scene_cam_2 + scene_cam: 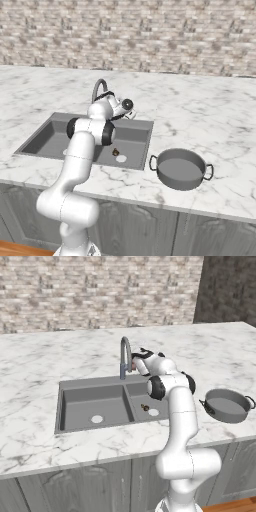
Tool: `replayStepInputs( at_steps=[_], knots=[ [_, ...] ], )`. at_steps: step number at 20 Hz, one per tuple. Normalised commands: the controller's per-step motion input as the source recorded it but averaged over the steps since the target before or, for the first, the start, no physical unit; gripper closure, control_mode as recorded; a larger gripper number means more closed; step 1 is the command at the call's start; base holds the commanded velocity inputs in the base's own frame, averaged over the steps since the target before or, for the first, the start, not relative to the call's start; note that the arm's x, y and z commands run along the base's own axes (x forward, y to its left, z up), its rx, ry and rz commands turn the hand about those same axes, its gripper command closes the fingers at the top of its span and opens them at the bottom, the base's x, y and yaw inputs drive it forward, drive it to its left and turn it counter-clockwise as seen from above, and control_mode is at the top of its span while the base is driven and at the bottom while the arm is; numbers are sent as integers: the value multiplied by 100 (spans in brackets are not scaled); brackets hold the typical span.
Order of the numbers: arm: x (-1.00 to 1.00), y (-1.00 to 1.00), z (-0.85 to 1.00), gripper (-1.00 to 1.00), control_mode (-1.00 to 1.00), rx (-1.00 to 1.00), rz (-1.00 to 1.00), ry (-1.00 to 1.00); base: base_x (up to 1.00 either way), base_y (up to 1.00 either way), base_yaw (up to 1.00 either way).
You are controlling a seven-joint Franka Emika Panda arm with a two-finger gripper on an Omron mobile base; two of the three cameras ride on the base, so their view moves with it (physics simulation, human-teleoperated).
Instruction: Dump the mushroom from the pot into the sink. Then turn on the water and wash the mushroom. Then turn off the water and put the mushroom back in the pot.
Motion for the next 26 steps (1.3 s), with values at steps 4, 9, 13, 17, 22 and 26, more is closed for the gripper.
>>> replayStepInputs(
  at_steps=[4,9,13,17,22,26],
  knots=[
    [-11,-74,-16,100,-100,13,-15,10,0,0,0],
    [-5,-70,-8,100,-100,13,-10,7,0,0,0],
    [-4,-62,-3,100,-100,11,-6,3,0,0,0],
    [-16,-74,-3,100,-100,11,-3,2,0,0,0],
    [-25,-91,-1,100,-100,12,0,3,0,0,0],
    [-16,-69,0,100,-100,13,0,0,0,0,0]
  ],
)
